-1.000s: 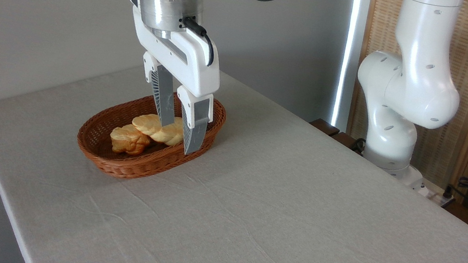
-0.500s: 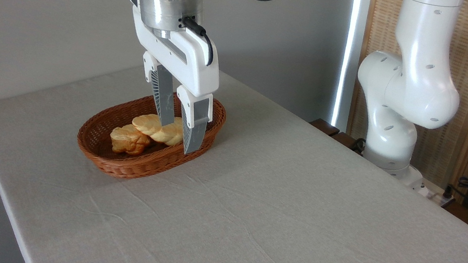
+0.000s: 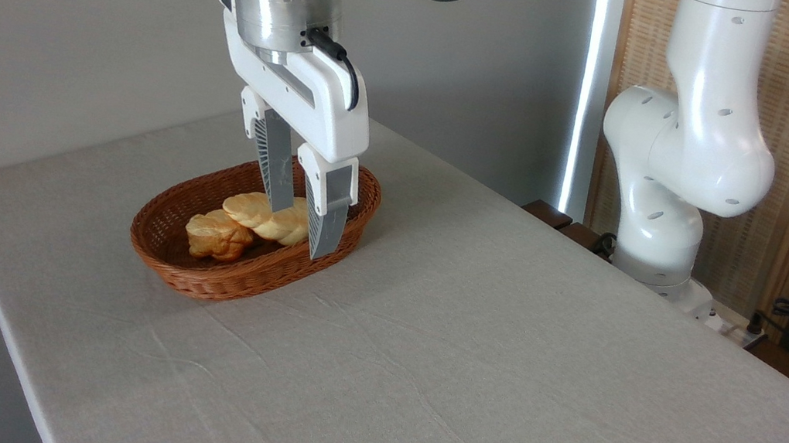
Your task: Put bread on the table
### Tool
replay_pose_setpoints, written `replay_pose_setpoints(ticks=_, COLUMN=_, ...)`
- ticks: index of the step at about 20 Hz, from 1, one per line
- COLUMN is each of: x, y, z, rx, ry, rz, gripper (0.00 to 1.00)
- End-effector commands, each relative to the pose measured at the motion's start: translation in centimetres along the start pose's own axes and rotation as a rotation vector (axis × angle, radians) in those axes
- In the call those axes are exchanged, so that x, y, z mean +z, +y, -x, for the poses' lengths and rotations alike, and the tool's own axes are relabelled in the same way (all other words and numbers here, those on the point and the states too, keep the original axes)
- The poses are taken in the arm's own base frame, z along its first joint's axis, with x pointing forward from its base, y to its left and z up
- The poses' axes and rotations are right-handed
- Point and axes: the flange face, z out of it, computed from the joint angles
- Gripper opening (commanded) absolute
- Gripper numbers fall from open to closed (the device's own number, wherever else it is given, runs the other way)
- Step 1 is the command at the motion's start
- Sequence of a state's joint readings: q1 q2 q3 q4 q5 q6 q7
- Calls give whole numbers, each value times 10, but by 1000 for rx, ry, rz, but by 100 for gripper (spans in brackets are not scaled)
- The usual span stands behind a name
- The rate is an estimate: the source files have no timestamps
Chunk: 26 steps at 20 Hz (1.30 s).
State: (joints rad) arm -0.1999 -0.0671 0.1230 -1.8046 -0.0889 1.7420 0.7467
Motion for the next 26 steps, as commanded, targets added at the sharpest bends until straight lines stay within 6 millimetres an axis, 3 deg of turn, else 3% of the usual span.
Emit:
replay_pose_setpoints(ticks=1, x=-3, y=0, z=1, rx=10, ry=5, rz=11, gripper=100)
replay_pose_setpoints(ticks=15, x=5, y=3, z=2, rx=17, ry=19, rz=-2, gripper=100)
replay_pose_setpoints(ticks=21, x=36, y=55, z=-27, rx=107, ry=72, rz=-20, gripper=100)
replay_pose_setpoints(ticks=26, x=45, y=86, z=-46, rx=118, ry=107, rz=56, gripper=100)
